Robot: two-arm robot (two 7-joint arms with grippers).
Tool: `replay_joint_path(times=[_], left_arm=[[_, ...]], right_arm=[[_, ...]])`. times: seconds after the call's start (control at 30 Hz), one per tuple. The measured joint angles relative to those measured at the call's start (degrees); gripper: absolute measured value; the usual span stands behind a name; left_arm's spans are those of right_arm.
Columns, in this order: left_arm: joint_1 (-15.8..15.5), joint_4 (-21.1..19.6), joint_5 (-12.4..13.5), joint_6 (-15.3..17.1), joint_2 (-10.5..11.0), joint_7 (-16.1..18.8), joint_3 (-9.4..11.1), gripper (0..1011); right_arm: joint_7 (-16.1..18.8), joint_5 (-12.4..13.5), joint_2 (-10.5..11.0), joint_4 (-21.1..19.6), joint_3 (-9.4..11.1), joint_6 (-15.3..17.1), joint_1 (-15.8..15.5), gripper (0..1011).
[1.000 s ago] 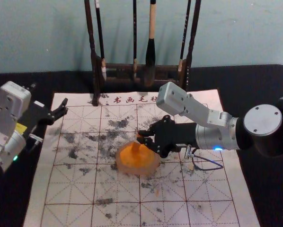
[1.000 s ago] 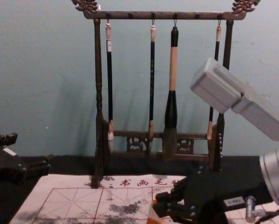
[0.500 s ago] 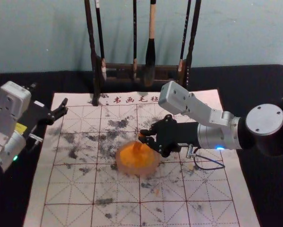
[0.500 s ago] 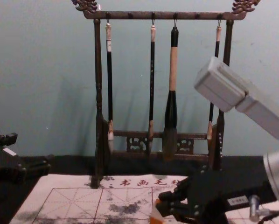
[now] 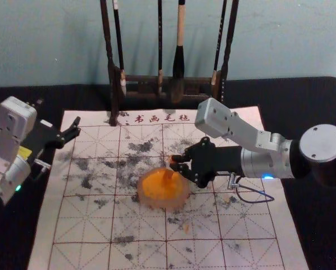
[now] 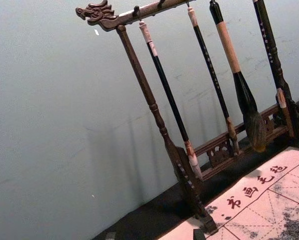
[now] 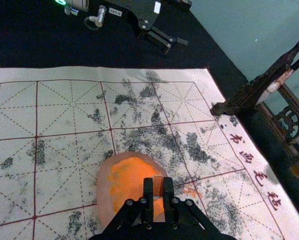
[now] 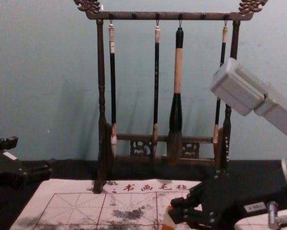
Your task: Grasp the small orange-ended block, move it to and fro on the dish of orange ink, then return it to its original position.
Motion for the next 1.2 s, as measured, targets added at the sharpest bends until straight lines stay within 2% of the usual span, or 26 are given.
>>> replay_joint_path(times=[0.67,1.2], left_arm=[[0.00,0.00,0.00,0.00,0.01,0.00,0.00,1001],[0.00,0.00,0.00,0.00,0.00,0.00,0.00,1001]], right_arm=[[1.18,0.69,1.88,-1.97,0.06,-0.90,-1.07,109],[1.92,0.71,2.13,-2.86,-1.07,-1.30,-1.33,109]])
